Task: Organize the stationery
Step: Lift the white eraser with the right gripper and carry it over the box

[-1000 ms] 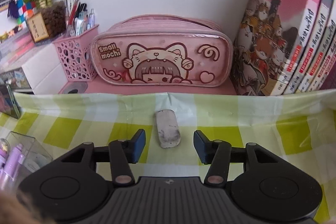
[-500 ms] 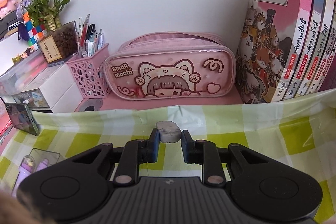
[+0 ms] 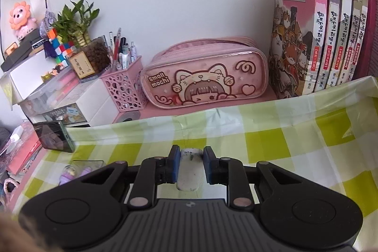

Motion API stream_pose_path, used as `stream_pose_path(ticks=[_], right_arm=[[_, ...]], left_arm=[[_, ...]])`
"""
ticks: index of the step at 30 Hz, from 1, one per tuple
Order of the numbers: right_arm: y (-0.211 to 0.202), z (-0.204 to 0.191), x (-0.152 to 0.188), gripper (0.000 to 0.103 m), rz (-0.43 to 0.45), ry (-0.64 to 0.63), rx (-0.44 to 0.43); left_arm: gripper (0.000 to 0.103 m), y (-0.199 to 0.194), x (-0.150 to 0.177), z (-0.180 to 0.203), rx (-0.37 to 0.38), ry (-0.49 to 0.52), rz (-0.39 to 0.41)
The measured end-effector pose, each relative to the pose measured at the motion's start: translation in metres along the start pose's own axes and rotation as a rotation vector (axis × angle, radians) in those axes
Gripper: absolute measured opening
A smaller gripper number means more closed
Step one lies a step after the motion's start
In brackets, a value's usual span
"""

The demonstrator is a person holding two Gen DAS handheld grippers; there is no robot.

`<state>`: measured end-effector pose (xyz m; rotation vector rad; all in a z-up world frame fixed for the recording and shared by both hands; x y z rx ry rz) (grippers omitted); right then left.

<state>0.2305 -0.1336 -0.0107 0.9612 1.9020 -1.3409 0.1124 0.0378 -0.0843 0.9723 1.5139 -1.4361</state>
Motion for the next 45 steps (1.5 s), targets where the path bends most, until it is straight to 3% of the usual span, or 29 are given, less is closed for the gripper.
stream_pose_path(ticks=[11, 29, 45], right_arm=[[0.003, -0.002, 0.014, 0.037, -0.04, 0.0, -0.003], [0.001, -0.007, 0.005, 0.037, -0.045, 0.017, -0.018], [0.002, -0.057, -0.02, 0.037, -0.022, 0.107, -0.137]], left_arm=[[0.073, 0.0, 0.0, 0.0, 0.0, 0.0, 0.0], [0.073, 0.0, 0.0, 0.0, 0.0, 0.0, 0.0], [0.073, 0.0, 0.0, 0.0, 0.0, 0.001, 0.0]])
Point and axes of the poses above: each gripper's, at about its wrist camera, not at the fingertips, and y roughly the way its jaws point, z to its right, x to its underside, the point moved 3 cm from there along y, roughly the way its jaws point, and after that the axes turned 7 degrees about z, right-handed, at the moved point
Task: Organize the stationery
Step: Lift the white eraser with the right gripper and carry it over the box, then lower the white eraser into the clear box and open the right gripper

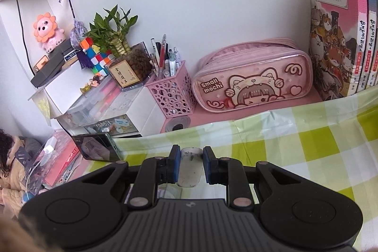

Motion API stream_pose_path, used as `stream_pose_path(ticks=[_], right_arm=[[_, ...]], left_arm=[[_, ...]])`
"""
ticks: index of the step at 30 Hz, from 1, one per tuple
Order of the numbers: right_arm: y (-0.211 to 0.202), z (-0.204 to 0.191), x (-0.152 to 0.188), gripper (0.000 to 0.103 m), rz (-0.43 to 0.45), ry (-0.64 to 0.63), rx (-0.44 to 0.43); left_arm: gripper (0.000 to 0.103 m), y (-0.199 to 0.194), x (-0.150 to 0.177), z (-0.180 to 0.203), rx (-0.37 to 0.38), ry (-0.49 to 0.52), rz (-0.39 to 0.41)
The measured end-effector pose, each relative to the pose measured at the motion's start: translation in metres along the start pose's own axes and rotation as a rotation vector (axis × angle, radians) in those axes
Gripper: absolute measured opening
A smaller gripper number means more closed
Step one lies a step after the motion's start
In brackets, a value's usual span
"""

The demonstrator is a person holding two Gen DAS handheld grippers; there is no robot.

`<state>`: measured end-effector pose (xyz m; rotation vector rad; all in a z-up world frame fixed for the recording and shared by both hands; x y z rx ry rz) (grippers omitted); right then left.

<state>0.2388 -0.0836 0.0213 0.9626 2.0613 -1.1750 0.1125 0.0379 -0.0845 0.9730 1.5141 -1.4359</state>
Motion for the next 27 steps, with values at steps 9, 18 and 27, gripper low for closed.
stream_pose_path(ticks=[9, 18, 27], right_arm=[[0.026, -0.03, 0.002, 0.037, -0.021, 0.016, -0.081], [0.05, -0.035, 0.014, 0.037, -0.088, 0.042, -0.106], [0.055, -0.04, 0.023, 0.037, -0.122, 0.017, -0.112]], left_arm=[[0.073, 0.0, 0.0, 0.0, 0.0, 0.0, 0.0], [0.073, 0.0, 0.0, 0.001, 0.0, -0.001, 0.0], [0.073, 0.0, 0.0, 0.001, 0.0, -0.001, 0.0]])
Point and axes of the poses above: each gripper's, at about its wrist camera, not at the fingertips, and y roughly the way its jaws point, z to its right, x to its underside, the point moved 3 cm from there along y, roughly the way its jaws point, and after that the axes turned 7 degrees about z, right-handed, at the moved point
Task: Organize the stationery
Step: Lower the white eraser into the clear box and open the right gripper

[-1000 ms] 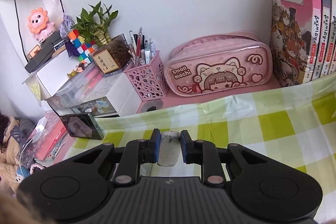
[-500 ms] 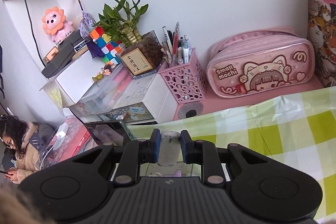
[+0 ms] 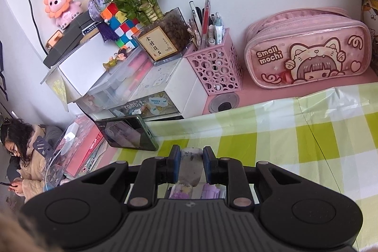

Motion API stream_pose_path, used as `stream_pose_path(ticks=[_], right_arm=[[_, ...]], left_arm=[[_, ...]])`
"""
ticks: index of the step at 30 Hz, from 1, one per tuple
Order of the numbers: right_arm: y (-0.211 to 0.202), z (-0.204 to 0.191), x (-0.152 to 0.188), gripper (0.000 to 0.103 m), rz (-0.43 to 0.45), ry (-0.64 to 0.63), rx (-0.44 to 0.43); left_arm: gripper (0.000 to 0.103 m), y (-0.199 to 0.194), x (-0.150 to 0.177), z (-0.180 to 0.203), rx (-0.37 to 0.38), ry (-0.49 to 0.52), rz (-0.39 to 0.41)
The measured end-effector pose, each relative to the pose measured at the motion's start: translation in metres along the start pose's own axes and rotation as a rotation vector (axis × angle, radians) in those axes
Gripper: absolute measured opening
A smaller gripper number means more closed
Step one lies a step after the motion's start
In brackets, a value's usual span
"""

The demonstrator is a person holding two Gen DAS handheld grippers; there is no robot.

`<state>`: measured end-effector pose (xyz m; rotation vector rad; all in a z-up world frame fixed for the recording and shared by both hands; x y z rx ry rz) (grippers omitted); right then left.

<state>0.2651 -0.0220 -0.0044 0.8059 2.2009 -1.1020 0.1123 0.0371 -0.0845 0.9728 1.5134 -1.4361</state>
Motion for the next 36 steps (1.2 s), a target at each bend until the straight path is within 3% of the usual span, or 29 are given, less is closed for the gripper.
stream_pose_path(ticks=[15, 36], right_arm=[[0.002, 0.0, 0.009, 0.039, -0.027, -0.027, 0.017], [-0.045, 0.027, 0.02, 0.04, 0.008, -0.014, 0.033]], left_arm=[[0.073, 0.0, 0.0, 0.0, 0.0, 0.0, 0.0], [0.073, 0.0, 0.0, 0.0, -0.001, 0.002, 0.0]])
Point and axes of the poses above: each gripper's, at about its wrist camera, not at the fingertips, and y roughly the way its jaws point, z to its right, x to its underside, the point moved 3 cm from there along y, roughly the way its jaws point, and after that the axes turned 7 degrees about z, right-handed, at the moved point
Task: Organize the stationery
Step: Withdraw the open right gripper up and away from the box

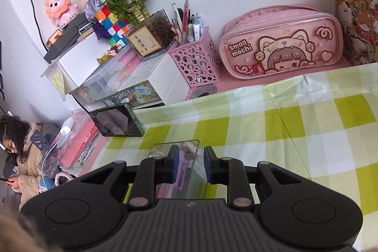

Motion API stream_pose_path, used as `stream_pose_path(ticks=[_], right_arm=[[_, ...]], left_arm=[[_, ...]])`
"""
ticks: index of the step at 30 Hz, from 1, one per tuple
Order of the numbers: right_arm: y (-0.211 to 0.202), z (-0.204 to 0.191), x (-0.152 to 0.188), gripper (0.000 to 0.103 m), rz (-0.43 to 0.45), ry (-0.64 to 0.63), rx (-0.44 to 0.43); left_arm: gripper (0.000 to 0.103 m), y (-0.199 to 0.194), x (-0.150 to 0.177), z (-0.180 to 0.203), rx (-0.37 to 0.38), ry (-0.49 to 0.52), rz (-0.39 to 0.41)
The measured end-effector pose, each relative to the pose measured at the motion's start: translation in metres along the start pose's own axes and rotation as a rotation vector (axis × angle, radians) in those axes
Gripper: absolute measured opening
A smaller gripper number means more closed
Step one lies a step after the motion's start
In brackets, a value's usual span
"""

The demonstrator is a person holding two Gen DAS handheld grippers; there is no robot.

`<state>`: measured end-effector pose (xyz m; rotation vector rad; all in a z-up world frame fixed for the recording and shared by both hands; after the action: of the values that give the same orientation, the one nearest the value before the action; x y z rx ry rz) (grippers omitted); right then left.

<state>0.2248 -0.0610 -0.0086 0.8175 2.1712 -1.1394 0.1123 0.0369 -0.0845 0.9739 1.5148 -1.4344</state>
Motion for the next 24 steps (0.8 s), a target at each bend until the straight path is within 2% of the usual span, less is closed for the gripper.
stream_pose_path(ticks=[9, 13, 17, 21, 24], right_arm=[[-0.033, 0.001, 0.028, 0.045, -0.059, -0.1, -0.095], [-0.048, 0.015, 0.038, 0.046, -0.053, -0.136, -0.07], [-0.052, 0.033, 0.044, 0.046, -0.046, -0.104, -0.067], [-0.056, 0.038, 0.047, 0.046, -0.024, -0.111, -0.058], [-0.059, 0.043, 0.048, 0.05, -0.011, -0.121, -0.04]], left_arm=[[0.073, 0.001, 0.0, 0.001, -0.006, 0.006, -0.006], [0.073, 0.003, 0.0, 0.002, -0.014, 0.016, -0.014], [0.073, 0.004, -0.002, 0.004, -0.021, 0.013, -0.026], [0.073, 0.01, -0.007, 0.003, -0.024, -0.013, -0.06], [0.073, 0.016, -0.012, 0.004, -0.032, -0.025, -0.089]])
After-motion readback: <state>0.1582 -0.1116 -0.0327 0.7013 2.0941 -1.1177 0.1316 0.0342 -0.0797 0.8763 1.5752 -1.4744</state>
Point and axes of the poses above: each gripper's, at about its wrist camera, not at the fingertips, and y roughly the way its jaws point, z to its right, x to its underside, the point moved 3 cm from there along y, roughly the way its jaws point, and after that the axes turned 7 degrees about z, right-handed, at the moved point
